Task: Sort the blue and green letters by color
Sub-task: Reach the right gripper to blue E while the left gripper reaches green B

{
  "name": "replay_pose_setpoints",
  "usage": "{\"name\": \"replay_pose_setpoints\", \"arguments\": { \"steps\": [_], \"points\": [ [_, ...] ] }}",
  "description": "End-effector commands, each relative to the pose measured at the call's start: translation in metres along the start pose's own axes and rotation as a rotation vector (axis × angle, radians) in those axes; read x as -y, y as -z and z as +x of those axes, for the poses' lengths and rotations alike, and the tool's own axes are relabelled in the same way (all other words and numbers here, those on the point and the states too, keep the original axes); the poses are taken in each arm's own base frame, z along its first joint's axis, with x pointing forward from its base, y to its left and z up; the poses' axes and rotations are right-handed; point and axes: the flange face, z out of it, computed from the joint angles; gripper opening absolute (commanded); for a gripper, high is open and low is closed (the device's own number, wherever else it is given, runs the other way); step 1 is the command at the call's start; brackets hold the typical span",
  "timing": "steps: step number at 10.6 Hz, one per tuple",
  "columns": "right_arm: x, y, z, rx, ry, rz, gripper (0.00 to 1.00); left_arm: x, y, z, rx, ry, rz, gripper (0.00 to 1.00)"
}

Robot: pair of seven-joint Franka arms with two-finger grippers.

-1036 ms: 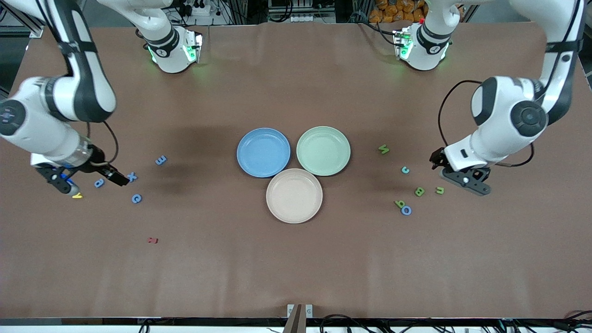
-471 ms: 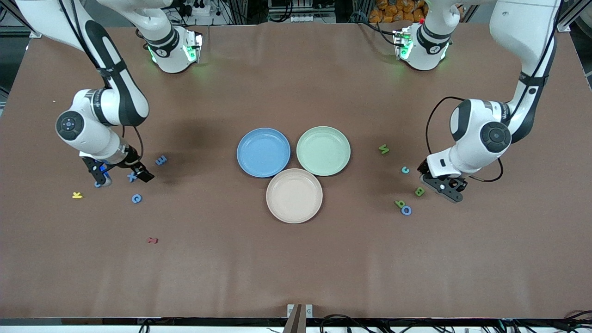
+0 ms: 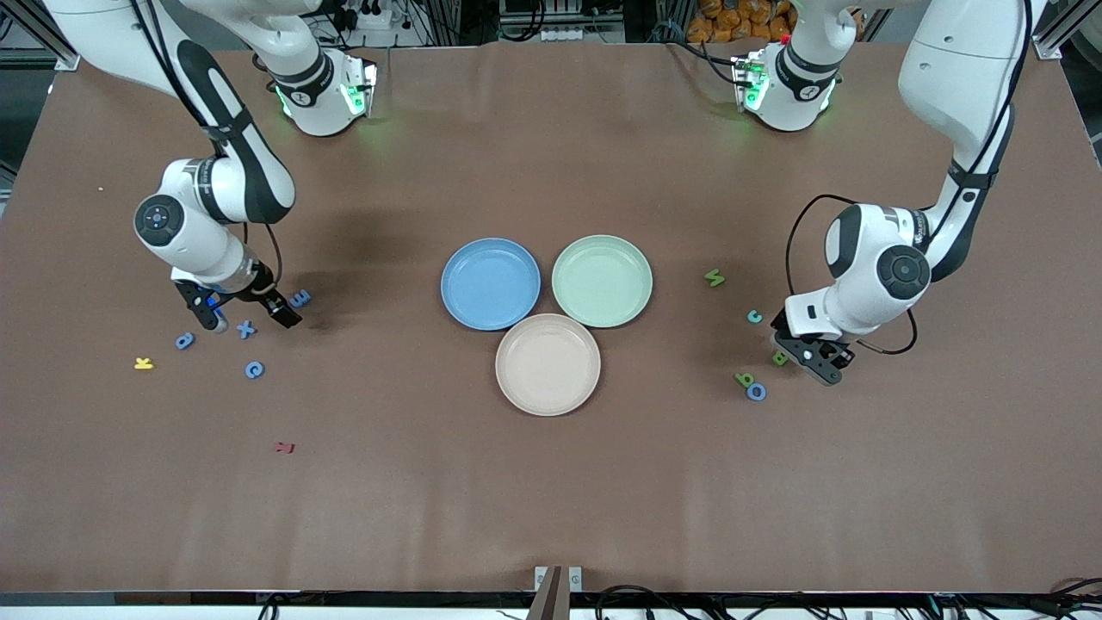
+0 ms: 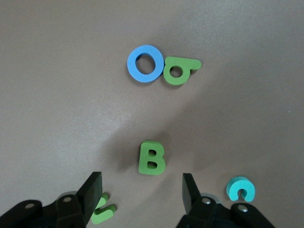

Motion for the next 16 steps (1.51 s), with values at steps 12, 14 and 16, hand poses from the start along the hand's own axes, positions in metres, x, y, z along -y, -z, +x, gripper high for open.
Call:
{"name": "replay_pose_setpoints", "arguments": {
  "steps": [12,14,16],
  "points": [
    [-0.014,-0.043,-0.022,-0.010,0.007,0.013,0.00,0.003,-0.028,0.014,0.002,-0.033,-0.010,0.36],
    [-0.011,-0.039,-0.020,-0.014,0.020,0.016,0.00,0.002,-0.027,0.014,0.002,-0.021,-0.010,0.03],
    [-0.004,-0.014,-0.012,0.001,0.074,-0.004,0.00,-0.003,-0.020,0.019,-0.008,0.030,-0.008,0.00]
  ]
}}
